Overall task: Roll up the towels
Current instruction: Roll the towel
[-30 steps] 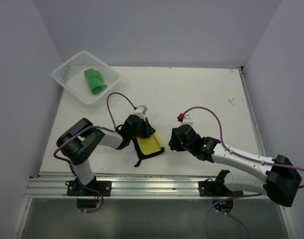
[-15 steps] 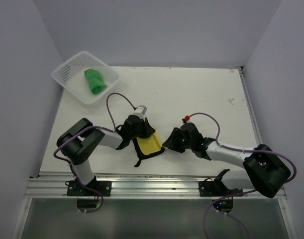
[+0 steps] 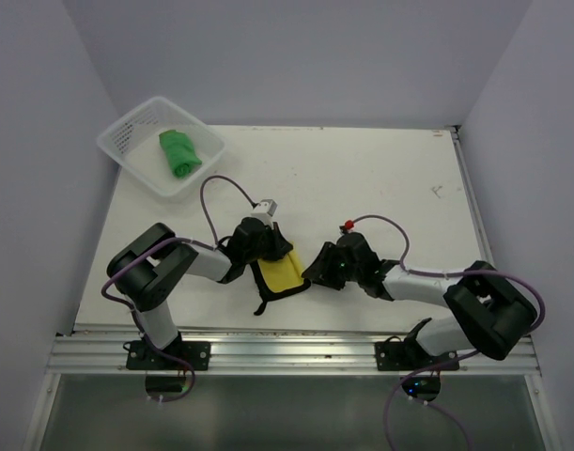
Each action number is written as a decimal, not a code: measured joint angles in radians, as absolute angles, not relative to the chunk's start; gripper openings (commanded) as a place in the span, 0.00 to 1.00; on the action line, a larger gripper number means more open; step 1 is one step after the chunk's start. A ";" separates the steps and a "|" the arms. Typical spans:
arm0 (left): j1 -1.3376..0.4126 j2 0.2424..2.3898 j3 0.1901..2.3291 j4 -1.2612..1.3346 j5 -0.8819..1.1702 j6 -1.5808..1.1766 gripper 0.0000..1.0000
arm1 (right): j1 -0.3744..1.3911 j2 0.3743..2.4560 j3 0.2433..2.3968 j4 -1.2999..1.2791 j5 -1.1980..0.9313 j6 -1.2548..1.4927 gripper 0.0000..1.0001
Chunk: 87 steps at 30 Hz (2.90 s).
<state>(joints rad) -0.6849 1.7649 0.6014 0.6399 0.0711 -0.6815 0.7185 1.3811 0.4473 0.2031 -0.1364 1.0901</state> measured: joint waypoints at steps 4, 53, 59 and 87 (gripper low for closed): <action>-0.684 1.765 0.597 0.647 0.071 -0.689 0.00 | 0.719 1.408 0.442 0.227 -0.155 1.095 0.47; -0.683 1.653 0.740 0.232 0.050 -0.713 0.26 | 0.971 1.371 0.459 0.172 0.247 0.854 0.00; -0.681 1.645 0.813 0.163 0.027 -0.691 0.30 | 1.003 1.375 0.463 0.163 0.286 0.842 0.00; -0.723 1.648 0.828 0.162 0.117 -0.680 0.29 | 1.069 1.417 0.522 0.102 0.385 0.829 0.00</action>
